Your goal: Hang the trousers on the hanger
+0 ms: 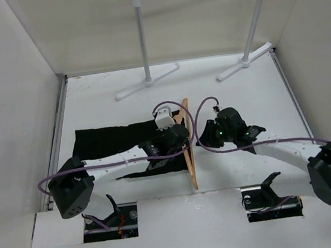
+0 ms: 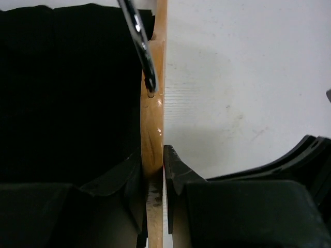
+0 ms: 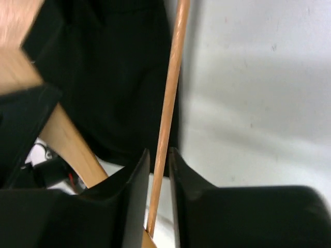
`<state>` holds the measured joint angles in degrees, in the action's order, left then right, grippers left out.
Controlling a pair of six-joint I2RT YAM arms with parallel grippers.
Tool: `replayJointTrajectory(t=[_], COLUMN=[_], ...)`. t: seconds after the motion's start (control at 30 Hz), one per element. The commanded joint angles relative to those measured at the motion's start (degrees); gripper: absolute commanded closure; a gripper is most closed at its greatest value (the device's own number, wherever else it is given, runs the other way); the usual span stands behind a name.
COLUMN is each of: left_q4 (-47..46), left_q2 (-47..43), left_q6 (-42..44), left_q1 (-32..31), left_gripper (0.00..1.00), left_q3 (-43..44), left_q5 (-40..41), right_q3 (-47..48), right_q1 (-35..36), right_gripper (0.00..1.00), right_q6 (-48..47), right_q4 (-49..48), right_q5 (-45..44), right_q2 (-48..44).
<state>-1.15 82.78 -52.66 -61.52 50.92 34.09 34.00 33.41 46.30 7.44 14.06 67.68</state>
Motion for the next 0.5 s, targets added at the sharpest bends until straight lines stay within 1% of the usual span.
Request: replayJointTrajectory(t=[0.0,0.07,0.23,0.4,0.47], left_q4=[-4.1,-4.2,-4.3,-5.6,-5.8], left_q2=[-3.2,-3.5,-4.1,-3.6,-3.2], left_q6=[-3.2,-3.8,-5.3,-5.5,-5.5], left_q1=[-0.4,-0.5,0.0,0.8,1.0], left_gripper=[1.00,1.00,0.99,0.99,0.98], left_q3=[-2.4,-3.6,-6.0,-7.1,-7.1], left_q5=[3.6,4.1,4.5,3.4,3.1], right_q3=[4.1,4.8,8.4,13.8,15.1], right_q1=[1.4,2.0,2.1,2.1,2.1], right_gripper=[0.67,0.64,0.54,0.46,0.45], right_q6=[-2.1,-3.1,-4.7,-7.2,-7.6], right_q4=[-13.3,-16.1,-18.3,-18.0,-17.2], right_q5=[-1.1,-1.1,-1.8,-2.1,-2.9], right_q2=[3.4,5.9,13.6,21.5,24.0])
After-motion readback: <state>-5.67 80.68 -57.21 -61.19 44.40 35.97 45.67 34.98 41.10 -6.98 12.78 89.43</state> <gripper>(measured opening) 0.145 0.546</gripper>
